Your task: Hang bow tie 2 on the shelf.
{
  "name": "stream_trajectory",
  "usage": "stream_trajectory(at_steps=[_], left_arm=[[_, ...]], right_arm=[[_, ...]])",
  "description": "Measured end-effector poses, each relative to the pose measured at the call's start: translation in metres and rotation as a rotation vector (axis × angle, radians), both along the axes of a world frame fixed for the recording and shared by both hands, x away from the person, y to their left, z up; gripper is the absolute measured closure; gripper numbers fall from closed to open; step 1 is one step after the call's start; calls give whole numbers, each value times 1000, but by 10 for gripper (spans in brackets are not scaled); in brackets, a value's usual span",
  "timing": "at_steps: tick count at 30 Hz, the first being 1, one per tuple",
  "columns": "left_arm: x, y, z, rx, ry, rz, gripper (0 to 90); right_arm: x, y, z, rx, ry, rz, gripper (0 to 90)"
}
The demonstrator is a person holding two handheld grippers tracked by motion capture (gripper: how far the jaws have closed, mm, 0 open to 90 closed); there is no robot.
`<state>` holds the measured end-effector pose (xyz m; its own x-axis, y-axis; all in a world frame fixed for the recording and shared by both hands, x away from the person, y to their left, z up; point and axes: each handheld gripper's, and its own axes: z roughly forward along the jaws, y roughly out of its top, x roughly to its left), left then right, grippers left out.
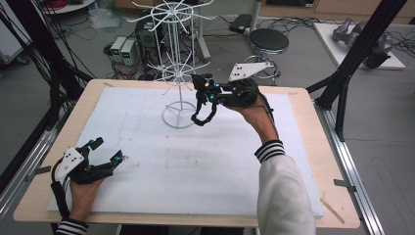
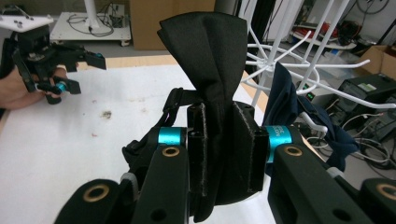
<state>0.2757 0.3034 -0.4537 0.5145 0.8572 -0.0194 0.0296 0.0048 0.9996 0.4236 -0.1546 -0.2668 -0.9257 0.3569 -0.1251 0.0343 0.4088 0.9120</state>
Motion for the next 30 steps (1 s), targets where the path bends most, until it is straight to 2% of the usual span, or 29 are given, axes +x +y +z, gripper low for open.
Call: stream_trajectory(at_steps=[13,15,24,30], left_arm=[[0,0,0,1,2,-3,123],[0,0,0,-1,2,-3,123],[0,1,0,2,4,-4,123],[0,1,0,-1,2,-3,123]], right_arm=[[4,11,6,61,-5,-75,764],[5,12,7,83,5,-79,764],[8,21,8,96,-5,-123,764],[10,30,9,76,-17,-156,764]])
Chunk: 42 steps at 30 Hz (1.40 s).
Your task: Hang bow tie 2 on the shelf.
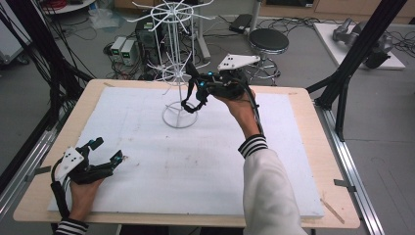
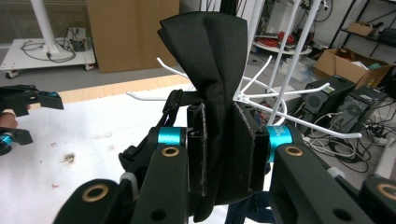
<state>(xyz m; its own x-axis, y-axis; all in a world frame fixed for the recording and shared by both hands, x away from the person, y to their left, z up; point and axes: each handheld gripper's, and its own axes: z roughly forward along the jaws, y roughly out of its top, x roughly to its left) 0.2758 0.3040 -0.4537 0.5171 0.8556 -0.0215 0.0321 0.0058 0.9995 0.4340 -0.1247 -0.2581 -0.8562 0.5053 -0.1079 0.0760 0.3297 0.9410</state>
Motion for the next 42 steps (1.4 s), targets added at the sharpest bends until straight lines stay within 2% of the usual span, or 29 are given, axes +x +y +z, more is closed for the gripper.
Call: stream_trajectory(at_steps=[5,15,21,42], left_arm=[[0,0,0,-3,0,0,123],[0,0,0,-5,-1,-2,123],[0,0,0,-6,-1,-3,123],[0,0,0,-4,-2,-2,123]], right_arm=[[2,9,3,-22,-15,-19,764],[7,16,0,-6,-1,-41,762],[8,17,-1,-9,2,-46,754],[5,16,1,-51,-40,-60,670]])
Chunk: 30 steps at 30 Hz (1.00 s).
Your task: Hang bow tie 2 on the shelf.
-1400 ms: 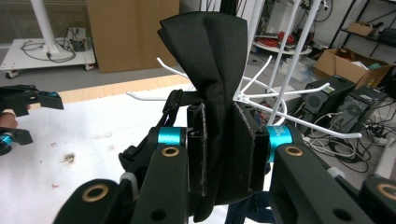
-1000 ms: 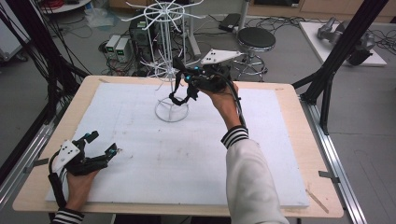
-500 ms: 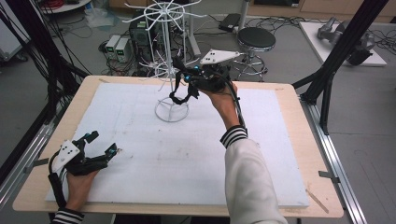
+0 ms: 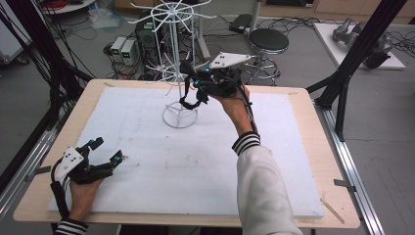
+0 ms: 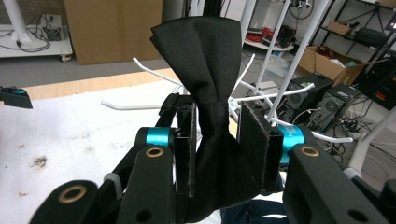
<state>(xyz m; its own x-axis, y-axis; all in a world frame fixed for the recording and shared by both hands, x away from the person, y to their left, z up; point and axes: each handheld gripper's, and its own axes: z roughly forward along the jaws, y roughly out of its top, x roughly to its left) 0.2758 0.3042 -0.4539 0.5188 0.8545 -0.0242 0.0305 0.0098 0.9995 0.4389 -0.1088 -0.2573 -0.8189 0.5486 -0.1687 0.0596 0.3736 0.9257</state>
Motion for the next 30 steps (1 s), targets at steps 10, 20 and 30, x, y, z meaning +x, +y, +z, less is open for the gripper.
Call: stream_trajectory(at_steps=[10,20,30], left_arm=[[0,0,0,-1,0,0,123],[0,0,0,-2,0,0,123],[0,0,0,0,0,0,123]], right_arm=[[-2,-2,3,-59,-17,-17,638],[-4,-1,6,-94,-33,-27,618],[0,-1,4,-20,22,-45,492]])
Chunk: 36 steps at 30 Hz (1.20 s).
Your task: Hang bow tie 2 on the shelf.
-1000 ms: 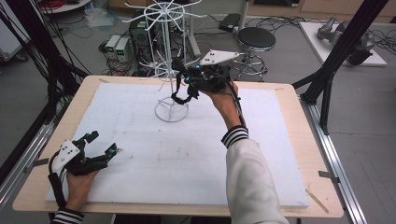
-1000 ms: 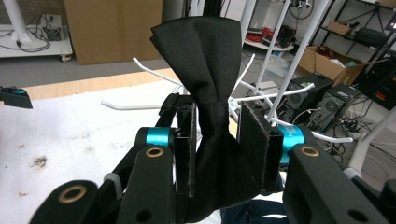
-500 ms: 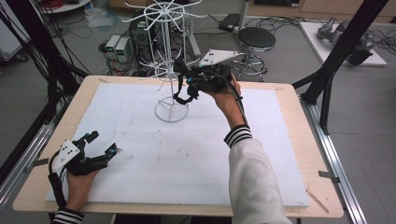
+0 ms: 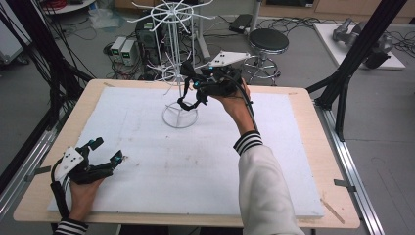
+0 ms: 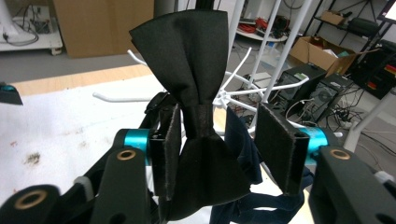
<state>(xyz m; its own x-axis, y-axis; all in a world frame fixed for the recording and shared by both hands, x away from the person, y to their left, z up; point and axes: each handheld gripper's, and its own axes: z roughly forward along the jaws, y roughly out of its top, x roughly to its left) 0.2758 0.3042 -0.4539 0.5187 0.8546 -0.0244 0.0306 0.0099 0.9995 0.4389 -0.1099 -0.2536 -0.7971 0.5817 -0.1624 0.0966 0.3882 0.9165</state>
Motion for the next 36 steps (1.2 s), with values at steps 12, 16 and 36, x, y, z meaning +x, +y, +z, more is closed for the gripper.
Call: stream_trajectory(at_steps=[12,16,36], left_arm=[[0,0,0,1,0,1,123],[0,0,0,1,0,2,124],[0,0,0,1,0,1,123]], right_arm=[[7,-7,-3,86,94,-97,211],[8,-7,-3,70,115,-135,186],[-2,-15,-3,110,142,-142,114]])
